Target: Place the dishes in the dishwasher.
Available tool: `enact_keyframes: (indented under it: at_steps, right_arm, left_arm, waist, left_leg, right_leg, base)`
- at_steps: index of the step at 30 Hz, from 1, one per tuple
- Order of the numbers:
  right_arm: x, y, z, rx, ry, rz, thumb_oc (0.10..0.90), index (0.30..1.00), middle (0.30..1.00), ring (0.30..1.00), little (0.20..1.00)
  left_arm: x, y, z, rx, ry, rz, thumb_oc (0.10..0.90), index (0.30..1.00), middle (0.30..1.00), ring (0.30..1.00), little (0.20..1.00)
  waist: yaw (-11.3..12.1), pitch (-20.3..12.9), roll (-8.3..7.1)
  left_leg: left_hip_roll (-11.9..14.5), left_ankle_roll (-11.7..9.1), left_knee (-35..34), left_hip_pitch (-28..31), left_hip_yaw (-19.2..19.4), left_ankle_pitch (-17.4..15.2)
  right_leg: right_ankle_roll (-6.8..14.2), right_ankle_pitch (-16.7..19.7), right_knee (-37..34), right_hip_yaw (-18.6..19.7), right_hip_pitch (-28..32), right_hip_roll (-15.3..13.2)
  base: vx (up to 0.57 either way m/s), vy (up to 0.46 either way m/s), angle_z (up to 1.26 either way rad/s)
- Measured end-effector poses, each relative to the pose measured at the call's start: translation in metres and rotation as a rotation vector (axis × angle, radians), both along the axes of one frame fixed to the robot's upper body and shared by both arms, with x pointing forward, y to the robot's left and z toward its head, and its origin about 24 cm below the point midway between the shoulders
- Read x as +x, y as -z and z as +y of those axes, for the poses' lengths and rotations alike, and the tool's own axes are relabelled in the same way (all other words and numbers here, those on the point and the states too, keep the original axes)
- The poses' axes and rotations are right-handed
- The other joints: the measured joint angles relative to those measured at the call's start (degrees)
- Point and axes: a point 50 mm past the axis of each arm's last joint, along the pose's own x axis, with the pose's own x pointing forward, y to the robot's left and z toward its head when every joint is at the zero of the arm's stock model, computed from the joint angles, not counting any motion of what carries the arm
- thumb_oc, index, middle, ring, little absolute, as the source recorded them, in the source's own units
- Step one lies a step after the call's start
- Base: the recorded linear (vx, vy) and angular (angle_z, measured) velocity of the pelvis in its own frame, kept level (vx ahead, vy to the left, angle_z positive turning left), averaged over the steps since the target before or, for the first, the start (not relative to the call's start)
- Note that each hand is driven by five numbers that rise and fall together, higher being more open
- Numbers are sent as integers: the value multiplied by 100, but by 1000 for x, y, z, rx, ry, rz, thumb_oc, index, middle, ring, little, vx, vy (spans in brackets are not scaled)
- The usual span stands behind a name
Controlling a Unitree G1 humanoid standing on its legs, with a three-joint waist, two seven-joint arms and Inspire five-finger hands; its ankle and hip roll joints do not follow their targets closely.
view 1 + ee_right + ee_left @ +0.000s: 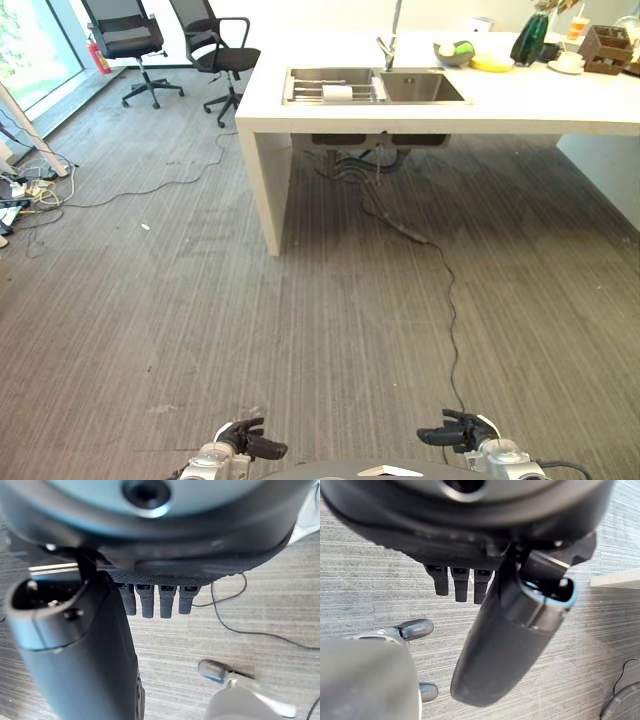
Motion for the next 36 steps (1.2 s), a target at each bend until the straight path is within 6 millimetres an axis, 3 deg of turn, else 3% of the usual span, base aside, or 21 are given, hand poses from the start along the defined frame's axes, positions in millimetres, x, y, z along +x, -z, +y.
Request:
enact_keyframes:
  at_steps: [6,12,15,24,30,36]
  right_arm:
    - [9,-1,6,6,-46,-14,800,900,900,900,900]
    - [0,2,7,9,-41,8,800,900,900,900,900]
    - [-7,5,11,18,-37,33,800,900,900,900,900]
    - [-21,10,15,23,-56,77,800,900,900,900,900]
    - [-62,21,22,54,-7,201,800,900,900,900,900]
    - [-57,20,22,56,-31,201,800,900,900,900,900]
  left_arm:
    - [9,-2,-11,-16,44,-40,800,900,900,900,900]
    - [6,1,-25,-52,45,-28,800,900,900,900,900]
    - [-8,7,-25,-40,31,33,800,900,900,900,900]
    - [-20,10,-22,-29,20,85,800,900,900,900,900]
    - [-33,13,-22,-41,-15,128,800,900,900,900,900]
    - [-36,14,-22,-47,25,146,800,900,900,900,900]
  waist:
    - [51,-90,103]
    - [-45,-120,107]
    - [-59,-162,86]
    - [-140,-216,89]
    - [-238,-328,167]
    - [-347,-358,213]
  left_leg:
    - [60,-138,2,112,-82,8]
    - [127,-239,4,151,-115,64]
    - [160,-254,4,153,-32,56]
    - [185,-283,1,145,-1,32]
    - [227,-313,-1,-32,14,1]
    - [221,-312,-2,-20,18,2]
  right_leg:
    - [-150,421,-957,-99,584,178]
    - [-151,391,-931,-99,622,251]
    - [-154,371,-934,13,588,280]
    - [-156,371,-934,43,553,302]
    - [-220,413,-899,70,400,342]
    - [-273,448,-914,81,416,341]
  base:
    - [67,-101,6]
    - [29,-73,0]
    - [16,-55,-15]
    - [7,-39,-2]
    - [-19,-15,-1]
    - [0,0,0]
